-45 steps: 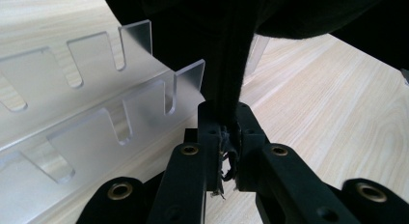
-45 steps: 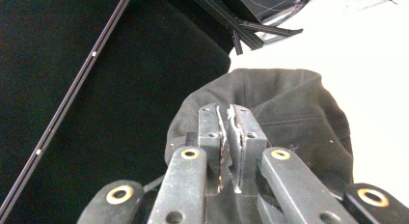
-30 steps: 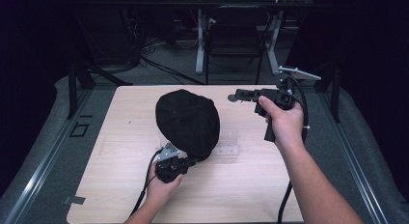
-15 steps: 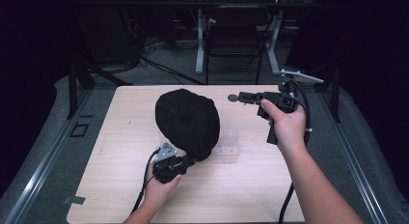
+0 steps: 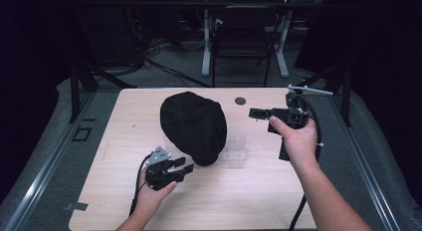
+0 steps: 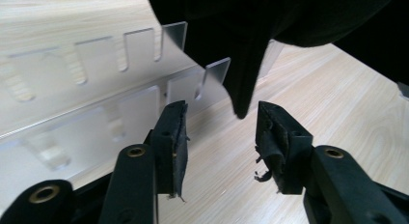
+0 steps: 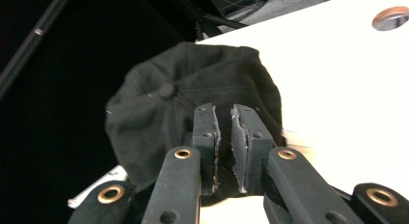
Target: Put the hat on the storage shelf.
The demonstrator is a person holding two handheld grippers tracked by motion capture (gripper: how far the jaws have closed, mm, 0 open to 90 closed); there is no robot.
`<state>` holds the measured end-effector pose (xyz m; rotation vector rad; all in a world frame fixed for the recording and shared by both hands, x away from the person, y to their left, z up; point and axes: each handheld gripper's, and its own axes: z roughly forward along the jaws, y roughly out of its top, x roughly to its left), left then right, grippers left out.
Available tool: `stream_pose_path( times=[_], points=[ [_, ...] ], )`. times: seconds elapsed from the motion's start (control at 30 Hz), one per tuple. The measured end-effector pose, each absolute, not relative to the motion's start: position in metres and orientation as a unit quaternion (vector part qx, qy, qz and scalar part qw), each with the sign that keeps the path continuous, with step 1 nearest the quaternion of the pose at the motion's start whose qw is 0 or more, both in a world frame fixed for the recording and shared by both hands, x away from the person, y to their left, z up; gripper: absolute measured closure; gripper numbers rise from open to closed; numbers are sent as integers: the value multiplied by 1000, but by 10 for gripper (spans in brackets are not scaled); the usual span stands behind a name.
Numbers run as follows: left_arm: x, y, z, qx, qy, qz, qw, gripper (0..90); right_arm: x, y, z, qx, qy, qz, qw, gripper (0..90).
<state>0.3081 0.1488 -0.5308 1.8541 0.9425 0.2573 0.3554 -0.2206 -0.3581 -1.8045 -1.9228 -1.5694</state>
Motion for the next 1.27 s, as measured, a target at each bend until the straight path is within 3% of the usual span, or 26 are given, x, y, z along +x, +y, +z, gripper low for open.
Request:
stream_pose_path(
  times=[0.37, 0.93, 1.27],
  points=[
    [303, 177, -536, 776, 400, 124, 472, 508, 336, -229, -386, -590, -656, -471, -22, 777],
    [306, 198, -547, 760, 433, 130, 466, 484, 303, -238, -440, -586, -677, -438, -76, 721],
    [304, 191, -549, 765, 422, 137, 467, 465, 284, -244, -481, -583, -677, -434, -113, 618]
  ],
)
